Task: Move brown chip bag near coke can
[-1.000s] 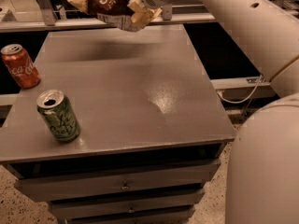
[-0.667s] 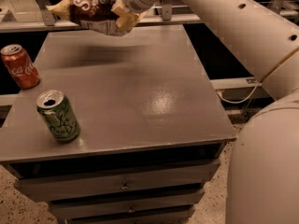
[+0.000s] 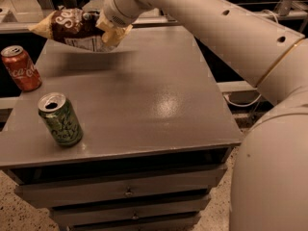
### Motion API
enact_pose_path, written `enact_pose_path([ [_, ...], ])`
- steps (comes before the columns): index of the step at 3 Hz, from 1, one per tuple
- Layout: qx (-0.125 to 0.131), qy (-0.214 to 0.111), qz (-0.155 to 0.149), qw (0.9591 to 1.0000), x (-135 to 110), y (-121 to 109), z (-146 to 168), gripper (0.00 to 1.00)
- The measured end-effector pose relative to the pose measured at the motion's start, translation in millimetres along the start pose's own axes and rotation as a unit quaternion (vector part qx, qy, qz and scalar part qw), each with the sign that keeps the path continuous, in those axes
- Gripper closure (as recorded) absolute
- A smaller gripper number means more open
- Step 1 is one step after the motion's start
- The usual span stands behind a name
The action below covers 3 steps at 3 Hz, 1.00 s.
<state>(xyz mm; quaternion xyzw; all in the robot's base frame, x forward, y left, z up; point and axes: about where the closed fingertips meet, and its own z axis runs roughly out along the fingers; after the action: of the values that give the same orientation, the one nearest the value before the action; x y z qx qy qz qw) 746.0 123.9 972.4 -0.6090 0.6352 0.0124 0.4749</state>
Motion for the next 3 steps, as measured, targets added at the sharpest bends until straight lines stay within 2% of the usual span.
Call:
enact_pose_path([
  [3,-0.016,0.041,0.042,0.9981,-11,30,41,0.98],
])
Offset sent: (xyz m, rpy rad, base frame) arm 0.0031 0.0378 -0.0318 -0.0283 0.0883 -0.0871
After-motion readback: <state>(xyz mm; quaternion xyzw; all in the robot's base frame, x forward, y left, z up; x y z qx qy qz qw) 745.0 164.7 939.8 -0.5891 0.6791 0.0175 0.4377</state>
